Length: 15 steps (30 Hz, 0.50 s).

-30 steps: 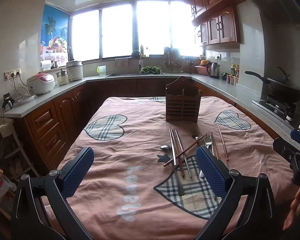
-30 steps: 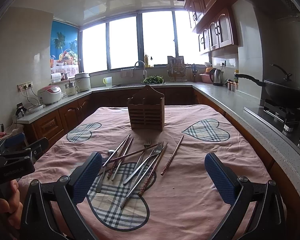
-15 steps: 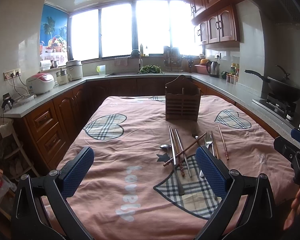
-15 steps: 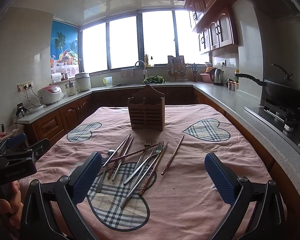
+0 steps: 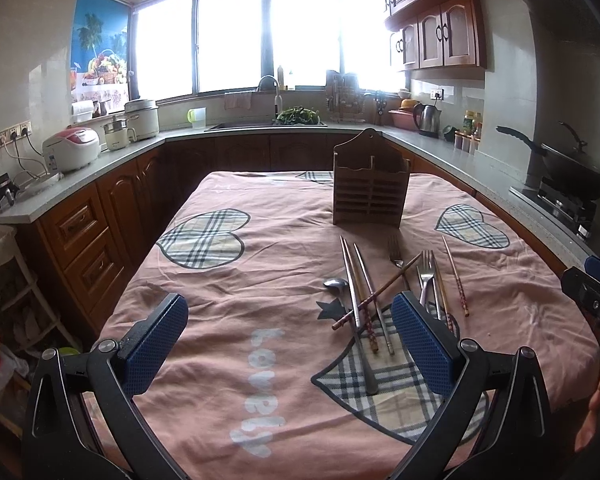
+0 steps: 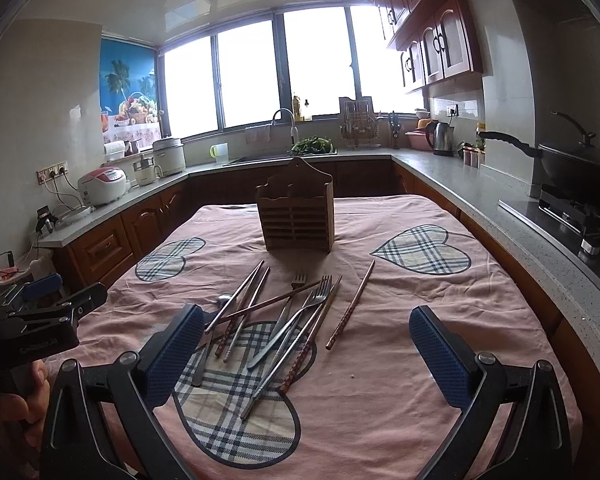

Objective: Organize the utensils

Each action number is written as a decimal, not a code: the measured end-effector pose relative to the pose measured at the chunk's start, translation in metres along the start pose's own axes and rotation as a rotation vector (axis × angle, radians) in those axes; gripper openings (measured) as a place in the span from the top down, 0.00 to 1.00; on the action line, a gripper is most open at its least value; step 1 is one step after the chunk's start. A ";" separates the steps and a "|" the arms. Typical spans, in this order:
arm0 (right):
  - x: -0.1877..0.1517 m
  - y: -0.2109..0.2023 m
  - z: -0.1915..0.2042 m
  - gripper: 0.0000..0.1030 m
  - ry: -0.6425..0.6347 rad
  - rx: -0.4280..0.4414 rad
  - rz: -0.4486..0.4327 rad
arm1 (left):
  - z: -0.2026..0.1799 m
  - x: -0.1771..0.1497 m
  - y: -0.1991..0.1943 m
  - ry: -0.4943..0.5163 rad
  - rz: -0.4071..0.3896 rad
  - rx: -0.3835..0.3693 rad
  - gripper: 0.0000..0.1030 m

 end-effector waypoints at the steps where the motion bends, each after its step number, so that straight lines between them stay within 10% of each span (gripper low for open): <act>1: 0.001 0.004 -0.001 0.00 0.005 0.006 0.008 | 0.001 0.002 0.006 0.000 0.014 -0.007 0.00; 15: 0.013 0.085 -0.042 0.05 0.100 0.015 0.171 | -0.012 0.022 0.114 0.010 0.234 -0.125 0.02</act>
Point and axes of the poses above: each gripper's, at about its wrist camera, not at the fingertips, and y roughly the way its jaws point, z to its left, x to its top, the point moved 4 cm from there along y, roughly the way its jaws point
